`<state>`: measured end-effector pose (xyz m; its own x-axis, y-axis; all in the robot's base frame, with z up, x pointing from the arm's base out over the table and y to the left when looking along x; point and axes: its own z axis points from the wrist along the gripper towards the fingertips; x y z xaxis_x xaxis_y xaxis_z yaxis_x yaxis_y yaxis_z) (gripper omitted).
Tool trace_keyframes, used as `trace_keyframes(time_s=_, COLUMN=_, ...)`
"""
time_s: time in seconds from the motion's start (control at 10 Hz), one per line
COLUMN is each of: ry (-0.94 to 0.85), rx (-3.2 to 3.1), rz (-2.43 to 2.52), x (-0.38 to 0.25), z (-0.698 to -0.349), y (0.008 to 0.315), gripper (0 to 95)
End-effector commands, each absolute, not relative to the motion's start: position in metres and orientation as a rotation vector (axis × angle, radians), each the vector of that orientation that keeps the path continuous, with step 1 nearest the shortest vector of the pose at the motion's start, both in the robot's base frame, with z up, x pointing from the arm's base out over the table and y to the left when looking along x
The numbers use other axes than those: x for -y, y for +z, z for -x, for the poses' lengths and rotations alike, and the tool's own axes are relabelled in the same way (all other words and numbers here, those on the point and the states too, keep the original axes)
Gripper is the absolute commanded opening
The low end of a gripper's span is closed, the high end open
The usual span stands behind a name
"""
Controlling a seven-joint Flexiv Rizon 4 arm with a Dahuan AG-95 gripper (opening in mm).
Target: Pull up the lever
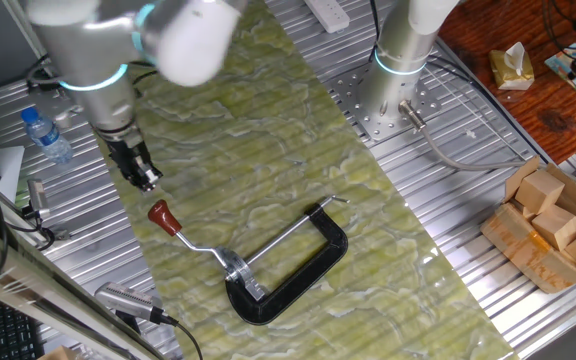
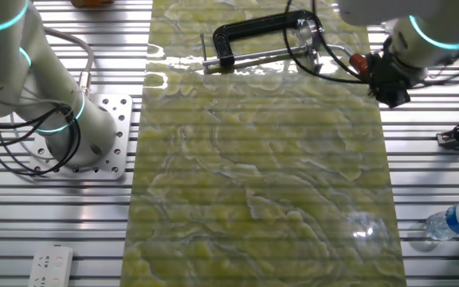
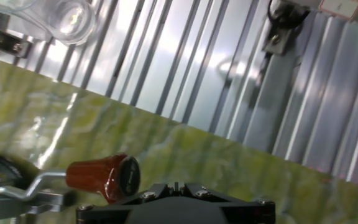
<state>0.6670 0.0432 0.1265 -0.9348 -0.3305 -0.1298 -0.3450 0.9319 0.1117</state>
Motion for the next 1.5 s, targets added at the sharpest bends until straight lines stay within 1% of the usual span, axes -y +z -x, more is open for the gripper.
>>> trace_keyframes(time_s=0.1, ry=0.198, rx=-3.038, rz=0.518, x=-0.036, z=-0.668, y=0.128, gripper=0.0)
trace_keyframes(time_s=0.2, ry=0.166, rx=-3.043, rz=0.516, x=-0.036, z=-0.668, y=0.128, gripper=0.0)
trace_keyframes(time_s=1.0, ry=0.148, rx=-2.97, rz=0.555, x=-0.036, z=-0.668, y=0.128, gripper=0.0)
trace_keyframes(time_s=1.2, ry=0.133, rx=-2.971, rz=0.571, x=-0.043, z=-0.679, y=0.129, gripper=0.0)
trace_keyframes(time_s=1.5, ry=0.121, rx=-2.98, rz=0.577, x=-0.049, z=-0.688, y=0.13, gripper=0.0)
